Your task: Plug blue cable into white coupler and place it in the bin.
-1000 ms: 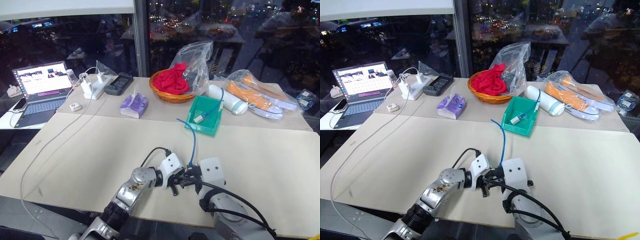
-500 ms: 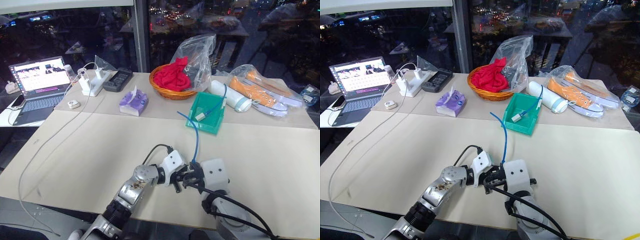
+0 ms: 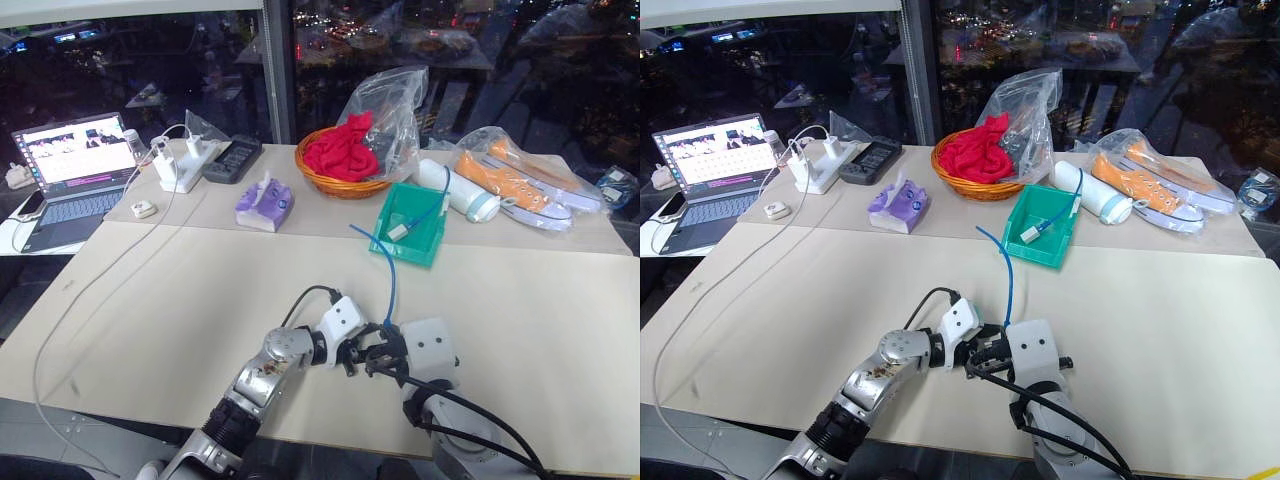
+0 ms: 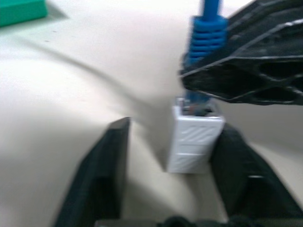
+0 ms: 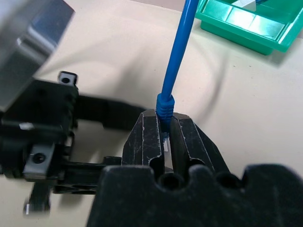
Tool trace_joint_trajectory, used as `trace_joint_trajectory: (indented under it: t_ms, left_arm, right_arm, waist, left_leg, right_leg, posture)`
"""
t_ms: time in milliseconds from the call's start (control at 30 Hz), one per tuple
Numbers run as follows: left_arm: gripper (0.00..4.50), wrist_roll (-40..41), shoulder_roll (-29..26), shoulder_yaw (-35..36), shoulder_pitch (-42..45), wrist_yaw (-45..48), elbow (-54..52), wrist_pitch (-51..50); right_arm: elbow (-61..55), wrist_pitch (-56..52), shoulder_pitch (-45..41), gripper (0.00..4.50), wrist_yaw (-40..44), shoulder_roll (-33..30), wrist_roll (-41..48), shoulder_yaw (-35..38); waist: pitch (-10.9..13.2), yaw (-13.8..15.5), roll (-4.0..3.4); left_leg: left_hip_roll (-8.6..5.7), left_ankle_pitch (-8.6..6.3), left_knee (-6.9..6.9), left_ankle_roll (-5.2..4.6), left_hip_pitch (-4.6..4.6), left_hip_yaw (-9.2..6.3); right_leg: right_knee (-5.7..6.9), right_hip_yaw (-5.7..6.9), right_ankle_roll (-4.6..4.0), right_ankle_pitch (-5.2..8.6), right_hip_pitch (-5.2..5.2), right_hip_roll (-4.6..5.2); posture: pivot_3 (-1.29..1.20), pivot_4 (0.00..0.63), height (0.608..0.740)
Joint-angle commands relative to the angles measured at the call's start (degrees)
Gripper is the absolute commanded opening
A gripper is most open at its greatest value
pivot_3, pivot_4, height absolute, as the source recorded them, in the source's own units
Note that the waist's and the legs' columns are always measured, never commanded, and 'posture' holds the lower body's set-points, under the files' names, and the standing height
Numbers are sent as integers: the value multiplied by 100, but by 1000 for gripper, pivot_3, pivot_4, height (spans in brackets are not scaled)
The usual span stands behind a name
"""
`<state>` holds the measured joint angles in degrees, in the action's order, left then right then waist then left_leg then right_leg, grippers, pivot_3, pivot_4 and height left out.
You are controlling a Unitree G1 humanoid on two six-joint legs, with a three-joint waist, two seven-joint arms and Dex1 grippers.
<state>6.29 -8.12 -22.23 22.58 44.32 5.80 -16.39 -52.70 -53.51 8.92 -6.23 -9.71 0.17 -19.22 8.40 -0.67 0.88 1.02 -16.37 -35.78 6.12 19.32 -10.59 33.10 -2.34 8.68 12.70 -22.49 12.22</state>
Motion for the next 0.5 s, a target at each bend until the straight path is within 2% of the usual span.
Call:
trace_joint_trajectory:
  t_ms: [33,200,300,400,500]
  left_arm:
    - [3738,76,-16,131,74,-3,-139,53]
    - [3738,185,-276,503,87,-61,-439,-13]
    - [3738,522,-771,865,-22,223,-1149,-262]
    - [3738,1495,-1262,1384,-198,613,-2069,-1062]
    - [3738,2870,-1782,2091,-369,801,-2852,-2324]
  right_arm:
    - [148,-5,-36,0,34,-14,-127,106]
    - [293,48,-258,0,137,-4,-84,227]
    - [394,109,-486,0,319,39,65,484]
    - [454,146,-674,0,639,94,375,884]
    - [450,57,-904,0,1023,221,858,1430]
  waist:
    - [0,-2,0]
    - [2,-24,0]
    - [15,-54,-4]
    - [32,-67,-16]
    - [44,-64,-24]
  left_leg:
    - [0,0,0,0,0,0]
    - [0,0,0,0,-1,0]
    - [2,1,0,0,0,0]
    - [3,3,1,3,2,-1]
    - [2,1,1,1,7,-4]
  right_leg:
    - [0,0,0,0,0,0]
    - [1,0,-1,0,0,0]
    - [5,0,-1,-1,-5,-2]
    - [11,-2,-3,-2,-13,-3]
    - [8,-3,-3,-2,-12,-2]
  posture:
    - [0,150,740]
    - [0,150,740]
    - [0,150,740]
    - [0,150,740]
    - [0,150,740]
